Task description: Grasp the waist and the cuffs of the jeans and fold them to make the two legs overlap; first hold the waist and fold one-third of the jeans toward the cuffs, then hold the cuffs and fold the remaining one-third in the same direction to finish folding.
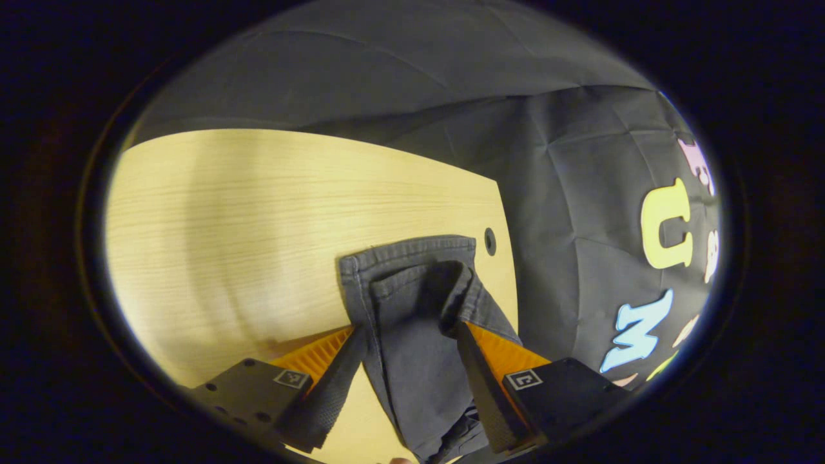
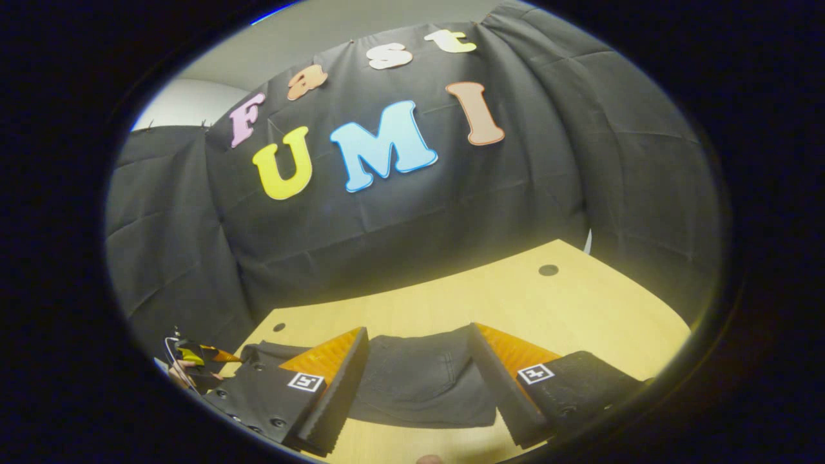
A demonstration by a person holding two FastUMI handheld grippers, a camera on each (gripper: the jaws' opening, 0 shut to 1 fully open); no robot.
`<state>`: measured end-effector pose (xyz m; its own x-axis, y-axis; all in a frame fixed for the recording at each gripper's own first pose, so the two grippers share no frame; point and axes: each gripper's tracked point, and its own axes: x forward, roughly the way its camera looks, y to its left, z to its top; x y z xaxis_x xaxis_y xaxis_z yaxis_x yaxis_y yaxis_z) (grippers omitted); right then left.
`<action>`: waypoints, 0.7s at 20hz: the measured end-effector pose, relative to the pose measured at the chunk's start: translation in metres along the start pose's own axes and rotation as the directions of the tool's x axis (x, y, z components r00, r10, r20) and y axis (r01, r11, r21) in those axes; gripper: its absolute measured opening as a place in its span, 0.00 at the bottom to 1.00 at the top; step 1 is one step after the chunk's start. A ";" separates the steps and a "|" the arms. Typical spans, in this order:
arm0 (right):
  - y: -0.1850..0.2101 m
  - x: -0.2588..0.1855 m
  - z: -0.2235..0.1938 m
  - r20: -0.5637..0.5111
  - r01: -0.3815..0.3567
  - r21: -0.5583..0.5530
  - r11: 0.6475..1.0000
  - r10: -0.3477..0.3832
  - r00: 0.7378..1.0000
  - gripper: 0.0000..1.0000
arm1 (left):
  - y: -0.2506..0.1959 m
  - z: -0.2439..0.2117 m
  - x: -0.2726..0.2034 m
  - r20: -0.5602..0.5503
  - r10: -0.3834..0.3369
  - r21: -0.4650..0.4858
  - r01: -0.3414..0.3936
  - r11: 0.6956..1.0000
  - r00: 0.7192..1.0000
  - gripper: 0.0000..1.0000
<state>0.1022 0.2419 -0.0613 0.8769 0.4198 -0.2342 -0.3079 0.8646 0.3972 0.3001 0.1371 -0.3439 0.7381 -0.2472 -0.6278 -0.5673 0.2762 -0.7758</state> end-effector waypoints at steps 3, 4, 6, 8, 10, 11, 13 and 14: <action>-0.001 0.004 0.003 -0.003 0.006 0.004 1.000 -0.006 1.000 0.93 | -0.010 -0.003 0.012 -0.016 -0.026 -0.021 0.025 0.999 1.000 0.89; -0.001 0.006 0.003 -0.004 0.008 0.009 1.000 -0.008 1.000 0.93 | -0.011 -0.005 0.017 -0.022 -0.034 -0.026 0.034 0.999 0.999 0.99; -0.004 0.009 0.006 -0.005 0.011 0.022 1.000 -0.011 1.000 0.93 | -0.009 -0.006 0.028 -0.025 -0.041 -0.038 0.040 0.999 0.999 0.82; -0.006 0.011 0.011 -0.003 0.016 0.034 0.999 -0.016 1.000 0.93 | -0.004 -0.007 0.036 -0.025 -0.043 -0.060 0.041 0.997 0.999 0.62; -0.009 0.010 0.016 0.006 0.022 0.043 0.999 -0.022 1.000 0.93 | 0.000 -0.006 0.042 -0.030 -0.065 -0.107 0.062 0.992 0.997 0.35; -0.011 0.010 0.019 0.008 0.027 0.043 0.999 -0.027 1.000 0.93 | -0.001 -0.006 0.047 -0.033 -0.087 -0.142 0.082 0.987 0.996 0.21; -0.016 0.008 0.020 0.009 0.034 0.038 0.999 -0.034 0.999 0.93 | 0.001 -0.004 0.046 -0.038 -0.118 -0.178 0.110 0.978 0.992 0.12; -0.018 0.007 0.021 0.006 0.035 0.036 0.999 -0.035 0.999 0.93 | -0.006 -0.004 0.045 -0.043 -0.158 -0.208 0.146 0.967 0.987 0.10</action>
<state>0.1211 0.2236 -0.0511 0.8894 0.3874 -0.2426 -0.2635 0.8683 0.4203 0.3351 0.1206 -0.3682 0.8020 -0.3272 -0.4997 -0.5172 0.0381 -0.8550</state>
